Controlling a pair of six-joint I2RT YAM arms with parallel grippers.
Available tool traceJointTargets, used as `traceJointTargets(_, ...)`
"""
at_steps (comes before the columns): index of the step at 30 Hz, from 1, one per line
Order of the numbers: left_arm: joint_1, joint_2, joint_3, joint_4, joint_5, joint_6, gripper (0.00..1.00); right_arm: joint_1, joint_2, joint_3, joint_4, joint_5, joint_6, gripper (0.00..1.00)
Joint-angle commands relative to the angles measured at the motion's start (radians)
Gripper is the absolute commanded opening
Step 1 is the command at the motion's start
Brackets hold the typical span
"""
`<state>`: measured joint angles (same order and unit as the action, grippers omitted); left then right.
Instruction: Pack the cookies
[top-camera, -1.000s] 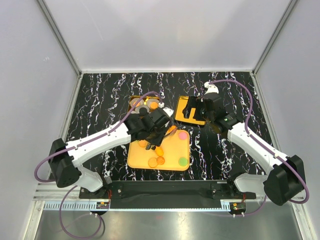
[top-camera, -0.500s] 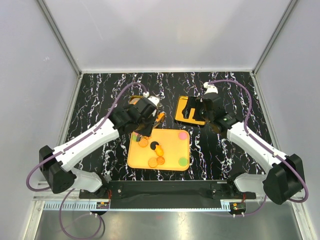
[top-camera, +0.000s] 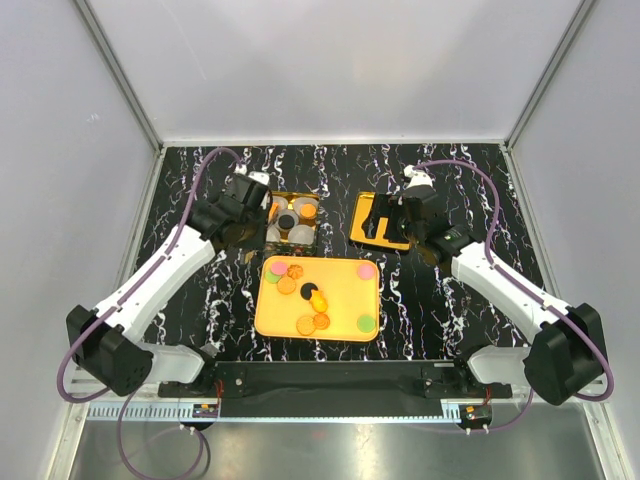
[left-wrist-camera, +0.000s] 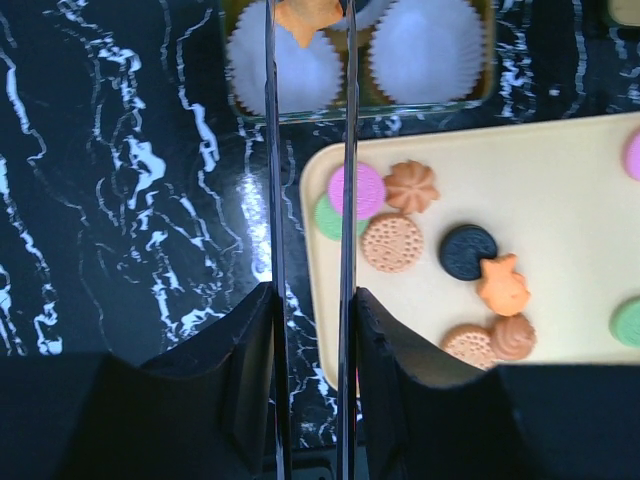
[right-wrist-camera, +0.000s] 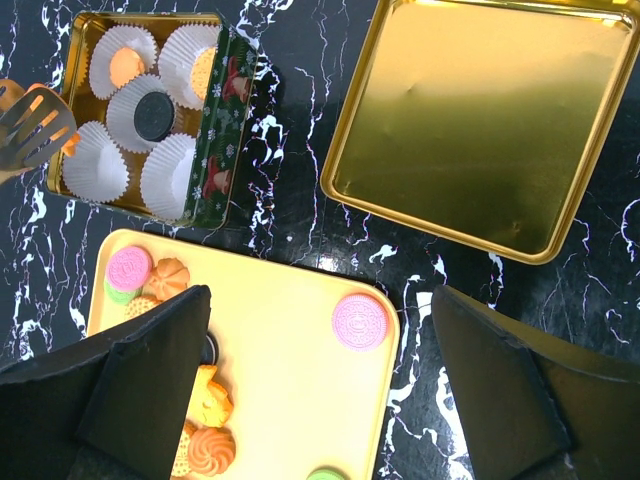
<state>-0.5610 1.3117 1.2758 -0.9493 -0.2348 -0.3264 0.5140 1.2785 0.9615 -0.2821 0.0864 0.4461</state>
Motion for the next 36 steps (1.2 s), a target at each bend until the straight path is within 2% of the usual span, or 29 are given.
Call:
traceJointTargets(1, 0.042, -0.019, -0.010, 0.043, -0.011, 0.044, 0.37, 0.000, -0.005, 0.033, 0.041, -0.014, 0.003, 1.00)
traceJointTargets(8, 0.093, -0.003, -0.042, 0.073, 0.034, 0.063, 0.37, 0.000, -0.008, 0.029, 0.044, -0.014, 0.005, 1.00)
traceJointTargets(24, 0.093, -0.037, -0.130, 0.078, 0.055, 0.063, 0.38, 0.001, -0.008, 0.031, 0.040, -0.008, 0.002, 1.00)
traceJointTargets(36, 0.093, -0.046, -0.125, 0.073, 0.058, 0.066, 0.42, 0.001, -0.018, 0.036, 0.032, -0.001, -0.001, 1.00)
